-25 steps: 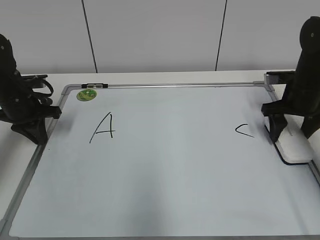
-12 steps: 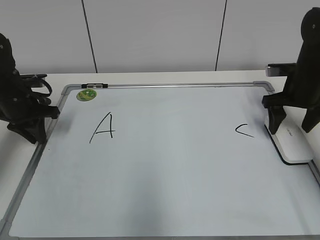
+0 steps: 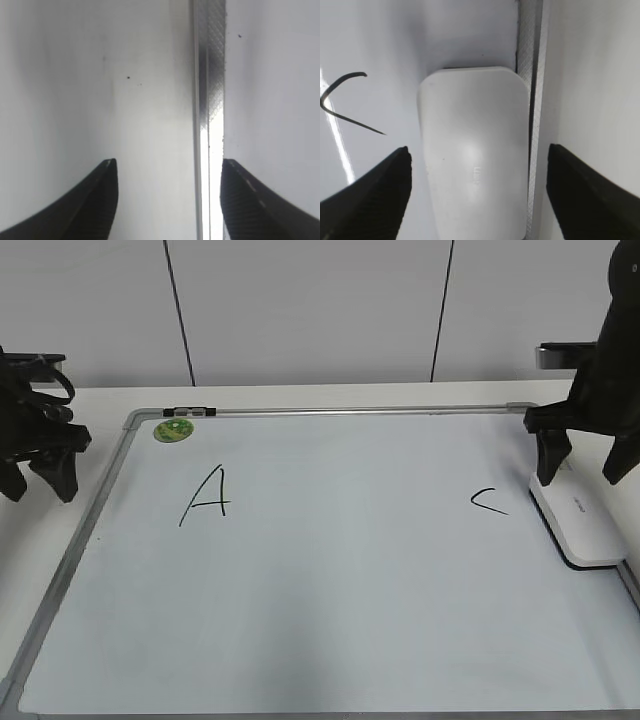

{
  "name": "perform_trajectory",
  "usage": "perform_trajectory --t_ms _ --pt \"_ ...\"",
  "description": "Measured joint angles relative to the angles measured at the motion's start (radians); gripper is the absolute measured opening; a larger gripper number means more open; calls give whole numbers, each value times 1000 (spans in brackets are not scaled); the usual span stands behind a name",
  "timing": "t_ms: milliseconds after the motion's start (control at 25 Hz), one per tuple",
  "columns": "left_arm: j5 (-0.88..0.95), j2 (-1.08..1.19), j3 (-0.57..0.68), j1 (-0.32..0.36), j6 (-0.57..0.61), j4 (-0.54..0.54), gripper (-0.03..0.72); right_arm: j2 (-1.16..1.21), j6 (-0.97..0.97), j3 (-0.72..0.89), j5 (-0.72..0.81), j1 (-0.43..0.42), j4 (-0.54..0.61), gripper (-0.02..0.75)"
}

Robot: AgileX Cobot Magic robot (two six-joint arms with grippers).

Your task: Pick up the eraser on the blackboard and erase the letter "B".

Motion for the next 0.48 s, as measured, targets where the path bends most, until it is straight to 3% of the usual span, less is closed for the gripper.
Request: perform_trajectory --t_ms 480 --pt "166 -17 0 0 -4 -11 498 -33 37 0 5 0 46 587"
